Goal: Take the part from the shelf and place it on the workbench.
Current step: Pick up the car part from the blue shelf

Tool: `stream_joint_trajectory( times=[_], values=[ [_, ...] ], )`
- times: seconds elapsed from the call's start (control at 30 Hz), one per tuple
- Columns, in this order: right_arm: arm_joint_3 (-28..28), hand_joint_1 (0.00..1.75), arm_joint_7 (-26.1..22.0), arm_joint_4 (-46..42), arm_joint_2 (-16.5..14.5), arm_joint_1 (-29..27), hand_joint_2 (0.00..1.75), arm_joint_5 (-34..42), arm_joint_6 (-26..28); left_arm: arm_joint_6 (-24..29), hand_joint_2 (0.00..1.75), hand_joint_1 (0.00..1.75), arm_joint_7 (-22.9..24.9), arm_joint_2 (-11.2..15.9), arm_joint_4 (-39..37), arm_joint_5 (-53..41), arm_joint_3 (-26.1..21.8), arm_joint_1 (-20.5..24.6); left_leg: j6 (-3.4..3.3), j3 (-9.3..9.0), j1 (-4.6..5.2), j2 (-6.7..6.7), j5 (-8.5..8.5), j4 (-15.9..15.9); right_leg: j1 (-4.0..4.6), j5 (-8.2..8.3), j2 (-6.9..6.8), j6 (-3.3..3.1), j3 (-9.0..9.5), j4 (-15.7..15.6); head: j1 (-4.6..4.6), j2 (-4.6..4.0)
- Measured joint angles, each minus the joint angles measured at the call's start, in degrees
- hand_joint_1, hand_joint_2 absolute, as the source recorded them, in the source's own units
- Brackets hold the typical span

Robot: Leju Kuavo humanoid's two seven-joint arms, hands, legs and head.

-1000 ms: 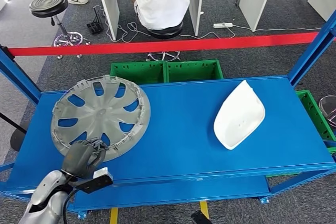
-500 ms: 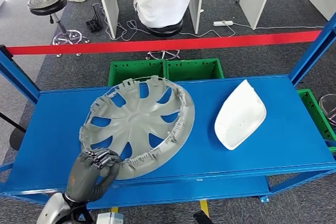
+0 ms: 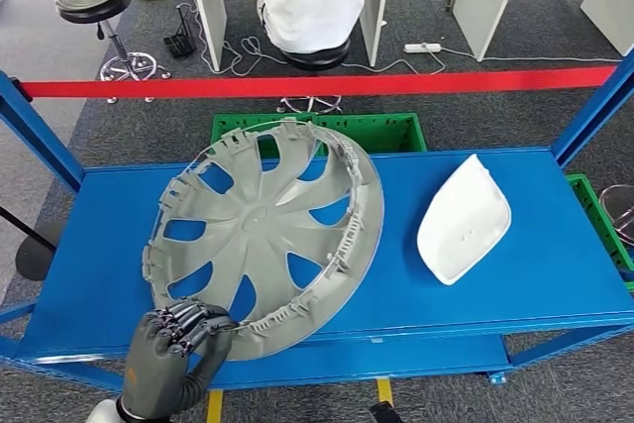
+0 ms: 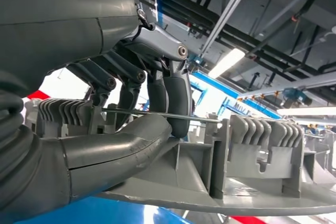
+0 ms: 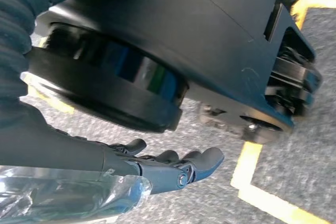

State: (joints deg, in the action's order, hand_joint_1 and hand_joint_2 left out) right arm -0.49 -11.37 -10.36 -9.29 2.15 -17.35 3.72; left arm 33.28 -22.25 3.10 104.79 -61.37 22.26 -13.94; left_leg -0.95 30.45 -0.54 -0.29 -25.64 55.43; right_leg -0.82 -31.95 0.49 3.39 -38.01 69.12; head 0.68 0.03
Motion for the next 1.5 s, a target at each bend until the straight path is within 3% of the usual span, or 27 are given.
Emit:
stream_joint_trajectory(
  times=[0.07, 0.1, 0.17, 0.23, 0.33, 0.4, 0.43, 0.5, 0.57, 0.6, 0.63, 0.73, 0.8, 0.87, 0.9, 0.97, 1.03, 1.07, 1.1, 1.13, 1.2, 1.23, 1.3, 1.37, 1.4, 1.43, 1.5],
  values=[
    [-0.41, 0.00, -0.47, 0.00, 0.01, 0.00, 1.75, 0.34, -0.31, 0.58, 1.75, 1.75, 0.35, 0.03, 0.02, -0.04, 0.24, -0.09, 0.04, 0.00, -0.10, 0.11, 0.03, 0.05, -0.16, -1.48, -0.03, 0.39, -2.11, 4.97, 0.02, -0.01],
    [-0.64, 0.00, -0.76, 0.00, 0.01, 0.01, 1.75, 0.58, -0.46, 1.00, 1.75, 1.75, 0.64, 0.05, 0.03, -0.19, 0.42, -0.16, 0.15, -0.02, -0.22, 0.11, -0.02, 0.10, -0.26, -0.47, -0.05, 0.58, -1.69, 4.39, 0.03, -0.01],
    [-1.13, 0.00, -1.27, 0.00, 0.01, -0.06, 1.75, 0.95, -0.57, 2.09, 1.75, 1.75, 1.44, 0.15, 0.11, -0.74, 0.82, -0.33, 0.72, -0.05, -0.58, 0.04, -0.33, 0.46, -0.60, 3.24, -0.16, 1.13, 1.79, -2.23, 0.04, -0.01],
    [-1.48, 0.00, -1.75, 0.00, -0.08, -0.14, 1.75, 1.12, -0.56, 3.27, 1.75, 1.75, 2.31, 0.31, 0.25, -1.27, 1.22, -0.56, 1.64, 0.25, -0.68, -0.08, -0.65, 1.13, -0.63, 5.06, 0.03, 1.11, 5.07, -7.95, 0.29, 0.00],
    [-1.95, 0.00, -2.35, 0.00, -0.15, -0.21, 1.75, 1.15, -0.50, 4.32, 1.75, 1.75, 3.45, 0.61, 0.41, -1.64, 1.74, -0.83, 2.69, 0.67, -0.53, -0.19, -0.37, 1.67, -0.42, 4.95, 0.35, -0.27, 5.28, -8.73, 0.25, 0.02],
    [-2.21, 0.00, -2.53, 0.00, -0.15, -0.23, 1.75, 1.21, -0.49, 4.71, 1.75, 1.75, 4.01, 0.78, 0.46, -1.80, 1.96, -0.90, 3.12, 1.27, -0.61, -0.10, -1.49, 2.62, -0.42, 5.22, 0.25, -1.33, 4.71, -8.70, 0.11, 0.02],
    [-2.32, 0.00, -2.57, 0.00, -0.15, -0.22, 1.75, 1.26, -0.50, 4.87, 1.75, 1.75, 4.21, 0.85, 0.48, -1.90, 2.04, -0.90, 3.25, 2.07, -0.60, -0.03, -3.18, 4.47, -0.42, 5.48, 0.17, -1.90, 4.37, -8.76, 0.05, 0.02],
    [-2.57, 0.00, -2.73, 0.00, -0.15, -0.22, 1.75, 1.41, -0.49, 5.18, 1.75, 1.75, 4.65, 0.97, 0.49, -2.08, 2.22, -0.91, 3.34, 4.85, -0.50, 0.06, -7.92, 11.51, -0.20, 6.11, 0.01, -2.80, 3.44, -8.80, -0.06, 0.02],
    [-2.82, 0.00, -3.01, 0.00, -0.15, -0.27, 1.75, 1.60, -0.48, 5.34, 1.75, 1.75, 5.09, 1.10, 0.50, -2.19, 2.39, -0.95, 3.14, 6.96, -0.38, 0.06, -10.55, 17.69, 0.19, 6.79, -0.11, -3.20, 2.43, -8.79, -0.06, 0.02],
    [-2.96, 0.00, -3.16, 0.00, -0.15, -0.29, 1.75, 1.70, -0.48, 5.40, 1.75, 1.75, 5.26, 1.16, 0.50, -2.21, 2.48, -0.96, 2.90, 6.75, -0.28, 0.06, -10.21, 18.19, 0.38, 7.17, -0.12, -3.25, 1.97, -8.79, -0.06, 0.02],
    [-3.09, 0.00, -3.27, 0.00, -0.15, -0.30, 1.75, 1.78, -0.48, 5.45, 1.75, 1.75, 5.38, 1.21, 0.50, -2.23, 2.54, -0.96, 2.53, 5.42, -0.14, 0.06, -8.80, 16.45, 0.56, 7.55, -0.09, -3.24, 1.53, -8.78, -0.05, 0.02],
    [-3.43, 0.00, -3.50, 0.00, -0.15, -0.28, 1.75, 1.89, -0.48, 5.53, 1.75, 1.75, 5.50, 1.33, 0.57, -2.27, 2.65, -0.83, 1.26, -1.60, 0.56, 0.01, -4.76, 5.06, 0.85, 8.81, 0.11, -2.88, 0.44, -8.80, -0.01, 0.02],
    [-3.58, 0.00, -3.70, 0.00, -0.15, -0.28, 1.75, 1.92, -0.48, 5.54, 1.75, 1.75, 5.57, 1.42, 0.62, -2.31, 2.78, -0.74, 1.12, -3.35, 0.94, -0.02, -4.45, 1.43, 0.82, 9.83, 0.23, -2.29, 0.07, -9.00, -0.04, 0.02],
    [-3.78, 0.00, -3.88, 0.02, -0.14, -0.41, 1.75, 2.01, -0.48, 5.54, 1.75, 1.75, 5.68, 1.48, 0.63, -2.29, 2.96, -0.67, 0.90, -2.76, 0.94, 0.29, -3.48, 0.90, 0.73, 10.87, 0.43, -1.58, -0.16, -9.50, -0.18, 0.02],
    [-3.87, 0.00, -3.96, 0.04, -0.13, -0.48, 1.75, 2.07, -0.48, 5.51, 1.75, 1.75, 5.73, 1.49, 0.63, -2.27, 3.04, -0.56, 0.58, -2.30, 0.82, 0.58, -2.85, 0.71, 0.72, 10.49, 0.46, -1.24, -0.56, -9.39, -0.20, 0.02],
    [-4.03, 0.00, -4.03, 0.09, -0.12, -0.61, 1.75, 2.27, -0.48, 5.42, 1.75, 1.75, 5.75, 1.47, 0.63, -2.26, 3.22, -0.30, -0.07, -1.11, 0.49, 1.22, -1.49, 0.37, 0.66, 6.68, 0.29, -0.62, -1.96, -6.19, 0.01, 0.02],
    [-4.31, 0.00, -4.07, 0.09, -0.11, -0.62, 1.75, 2.44, -0.49, 5.30, 1.75, 1.75, 5.75, 1.45, 0.60, -2.29, 3.40, -0.09, -0.35, 0.33, 0.52, 1.87, -0.33, 0.41, 0.58, 1.20, 0.03, -0.04, -3.69, 1.09, 0.25, 0.02],
    [-4.48, 0.00, -4.08, 0.09, -0.10, -0.63, 1.75, 2.49, -0.49, 5.25, 1.75, 1.75, 5.75, 1.43, 0.58, -2.39, 3.46, -0.01, -0.37, 1.06, 0.54, 2.31, 0.24, 0.44, 0.55, -0.16, -0.02, 0.19, -4.07, 4.43, 0.26, 0.02],
    [-4.63, 0.00, -4.09, 0.09, -0.10, -0.63, 1.75, 2.50, -0.50, 5.21, 1.75, 1.75, 5.76, 1.39, 0.56, -2.56, 3.51, 0.09, -0.35, 1.74, 0.55, 2.79, 0.78, 0.47, 0.53, -0.19, -0.06, 0.36, -3.73, 6.27, 0.26, 0.02],
    [-4.75, 0.00, -4.09, 0.09, -0.09, -0.64, 1.75, 2.53, -0.50, 5.19, 1.75, 1.75, 5.80, 1.29, 0.52, -2.84, 3.57, 0.22, -0.29, 2.38, 0.55, 3.28, 1.28, 0.52, 0.50, 0.93, -0.21, 0.47, -2.38, 6.00, 0.30, 0.02],
    [-4.99, 0.00, -4.08, 0.08, -0.06, -0.65, 1.75, 2.61, -0.50, 5.17, 1.75, 1.75, 5.88, 0.98, 0.46, -3.62, 3.77, 0.52, 0.05, 3.45, 0.56, 4.17, 2.11, 0.74, 0.45, 3.44, -1.63, 0.65, 3.11, -0.53, 0.32, 0.02],
    [-5.11, 0.00, -4.10, 0.08, -0.04, -0.59, 1.75, 2.67, -0.50, 5.17, 1.75, 1.75, 5.95, 0.83, 0.44, -4.00, 3.87, 0.64, 0.33, 3.86, 0.64, 4.59, 2.45, 0.95, 0.62, 3.53, -2.72, 0.57, 6.34, -5.16, 0.35, 0.02],
    [-5.29, 0.00, -4.14, 0.07, -0.03, -0.43, 1.75, 2.80, -0.50, 5.17, 1.75, 1.75, 6.06, 0.61, 0.41, -4.49, 4.03, 0.85, 0.96, 4.16, 0.80, 5.57, 3.13, 1.25, 0.99, 2.50, -3.96, -0.12, 9.46, -10.84, 0.34, 0.02],
    [-5.37, 0.00, -4.14, 0.08, -0.02, -0.49, 1.75, 2.90, -0.50, 5.18, 1.75, 1.75, 6.13, 0.45, 0.34, -4.68, 4.18, 1.03, 1.55, 4.20, 0.76, 6.52, 3.70, 1.29, 1.17, 2.75, -3.09, -1.31, 8.97, -11.43, 0.34, 0.02],
    [-5.40, 0.00, -4.13, 0.09, -0.02, -0.58, 1.75, 2.95, -0.48, 5.19, 1.75, 1.75, 6.16, 0.38, 0.29, -4.73, 4.29, 1.11, 1.94, 4.36, 0.66, 6.11, 3.27, 1.52, 1.12, 3.19, -2.59, -1.87, 8.55, -11.41, 0.39, 0.02],
    [-5.47, 0.00, -4.08, 0.10, 0.00, -0.61, 1.75, 3.00, -0.45, 5.20, 1.75, 1.75, 6.19, 0.31, 0.23, -4.77, 4.40, 1.18, 2.34, 4.74, 0.58, 5.02, 1.77, 2.52, 1.03, 3.80, -2.09, -2.42, 8.08, -11.45, 0.34, 0.02],
    [-5.62, 0.00, -4.00, 0.10, 0.03, -0.56, 1.75, 3.06, -0.38, 5.21, 1.75, 1.75, 6.29, 0.22, 0.16, -4.81, 4.55, 1.25, 2.91, 6.33, 0.49, 2.08, -3.74, 7.66, 0.87, 5.27, -0.99, -3.20, 6.69, -11.48, 0.22, 0.02]
  ],
)
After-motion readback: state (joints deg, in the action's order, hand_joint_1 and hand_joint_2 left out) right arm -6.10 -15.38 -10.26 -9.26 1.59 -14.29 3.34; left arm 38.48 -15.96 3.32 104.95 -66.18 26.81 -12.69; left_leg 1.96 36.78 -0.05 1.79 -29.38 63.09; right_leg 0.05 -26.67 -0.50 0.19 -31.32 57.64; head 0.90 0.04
